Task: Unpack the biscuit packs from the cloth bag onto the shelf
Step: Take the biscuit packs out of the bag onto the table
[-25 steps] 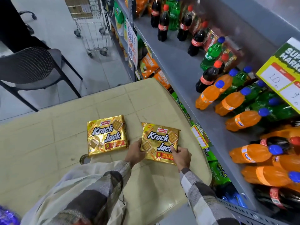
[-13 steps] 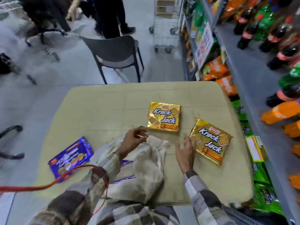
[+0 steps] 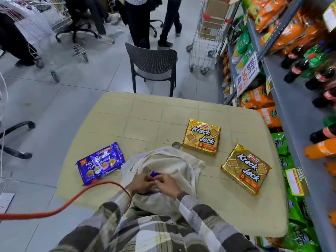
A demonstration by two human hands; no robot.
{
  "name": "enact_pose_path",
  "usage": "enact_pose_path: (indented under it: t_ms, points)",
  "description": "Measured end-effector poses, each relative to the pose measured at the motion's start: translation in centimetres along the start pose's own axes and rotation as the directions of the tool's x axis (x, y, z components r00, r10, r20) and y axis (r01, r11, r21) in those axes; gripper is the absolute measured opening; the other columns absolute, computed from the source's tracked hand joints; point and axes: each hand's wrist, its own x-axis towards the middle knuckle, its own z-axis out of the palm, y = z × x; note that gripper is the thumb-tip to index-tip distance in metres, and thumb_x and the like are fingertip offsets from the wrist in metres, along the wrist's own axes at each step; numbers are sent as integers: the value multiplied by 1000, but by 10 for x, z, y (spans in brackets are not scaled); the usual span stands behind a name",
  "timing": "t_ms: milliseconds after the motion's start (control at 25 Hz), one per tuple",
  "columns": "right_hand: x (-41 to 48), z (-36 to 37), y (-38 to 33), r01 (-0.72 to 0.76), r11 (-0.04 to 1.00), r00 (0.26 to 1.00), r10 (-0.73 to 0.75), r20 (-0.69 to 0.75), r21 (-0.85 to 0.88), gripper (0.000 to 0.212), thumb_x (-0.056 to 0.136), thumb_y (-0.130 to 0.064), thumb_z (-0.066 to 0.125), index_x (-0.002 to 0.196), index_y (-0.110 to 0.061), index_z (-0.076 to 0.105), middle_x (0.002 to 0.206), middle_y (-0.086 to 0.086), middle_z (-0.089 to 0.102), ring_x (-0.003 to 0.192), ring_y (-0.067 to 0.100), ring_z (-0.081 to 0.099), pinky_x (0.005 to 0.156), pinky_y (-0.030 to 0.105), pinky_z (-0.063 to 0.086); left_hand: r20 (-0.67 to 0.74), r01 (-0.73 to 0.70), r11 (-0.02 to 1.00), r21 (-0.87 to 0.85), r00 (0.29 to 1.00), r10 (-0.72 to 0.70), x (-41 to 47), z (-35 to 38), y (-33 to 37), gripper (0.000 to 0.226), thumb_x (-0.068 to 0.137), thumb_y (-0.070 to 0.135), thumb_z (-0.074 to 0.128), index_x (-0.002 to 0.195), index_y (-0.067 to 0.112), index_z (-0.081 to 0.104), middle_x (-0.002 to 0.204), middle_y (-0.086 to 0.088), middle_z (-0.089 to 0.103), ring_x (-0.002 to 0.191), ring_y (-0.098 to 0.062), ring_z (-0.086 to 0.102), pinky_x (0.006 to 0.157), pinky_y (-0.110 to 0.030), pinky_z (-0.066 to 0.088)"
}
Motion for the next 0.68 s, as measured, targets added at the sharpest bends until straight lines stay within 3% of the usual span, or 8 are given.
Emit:
enact_pose_path:
  t_ms: [80, 160, 240, 360, 480, 560, 680]
  points:
    - [3, 5, 9, -12, 994, 999, 18, 50, -112, 27, 94, -12, 54, 114, -4, 70, 116, 16, 71, 106, 25, 65, 99, 36, 49, -24, 19, 997, 76, 1000, -18, -6, 9, -6, 63, 69, 58, 59, 103, 7, 74, 104, -14, 73, 99, -23, 64, 91, -36, 48]
    - [6, 7, 19, -66, 958, 994, 87, 63, -280, 29, 94, -10, 50, 119, -7, 65, 124, 14, 67, 112, 26, 61, 101, 33, 47, -63, 74, 960, 269, 996, -59, -13, 17, -14, 39, 81, 41, 59, 101, 11, 75, 112, -10, 70, 107, -23, 59, 94, -33, 44]
    - [10, 7, 33, -121, 868, 987, 155, 31, -481, 32, 93, -10, 46, 118, -10, 66, 125, 13, 66, 114, 29, 62, 99, 37, 50, -103, 128, 923, 363, 990, -97, -17, 23, -22, 25, 89, 20, 54, 104, 16, 73, 119, -8, 68, 114, -27, 58, 97, -34, 44]
    - [8, -3, 41, -147, 721, 981, 194, -7, -678, 30, 94, -16, 48, 116, -9, 67, 121, 12, 67, 109, 30, 65, 90, 36, 54, -43, 149, 883, 446, 989, -145, -15, 26, -30, 27, 87, 20, 56, 111, 16, 69, 120, -9, 67, 112, -28, 61, 94, -35, 50]
    - [8, -14, 48, -150, 711, 970, 239, 36, -687, 41, 87, -33, 64, 122, -11, 63, 124, 9, 64, 110, 27, 64, 91, 33, 53, 18, 108, 833, 543, 990, -139, -11, 29, -29, 38, 81, 34, 65, 115, 18, 65, 120, -8, 65, 111, -27, 61, 94, -35, 48]
    - [7, -17, 54, -134, 716, 961, 262, 85, -685, 52, 77, -31, 79, 123, -12, 62, 122, 8, 64, 109, 27, 64, 93, 32, 52, -3, 73, 800, 595, 996, -88, -11, 35, -30, 47, 80, 49, 65, 117, 20, 63, 121, -6, 62, 114, -26, 59, 99, -37, 43]
    - [3, -14, 60, -99, 716, 981, 186, 51, -691, 44, 78, -24, 77, 118, -13, 63, 119, 9, 66, 105, 26, 65, 90, 30, 52, -33, 59, 808, 587, 998, -49, -12, 36, -32, 45, 81, 37, 65, 122, 17, 60, 128, -9, 57, 120, -28, 56, 103, -40, 41]
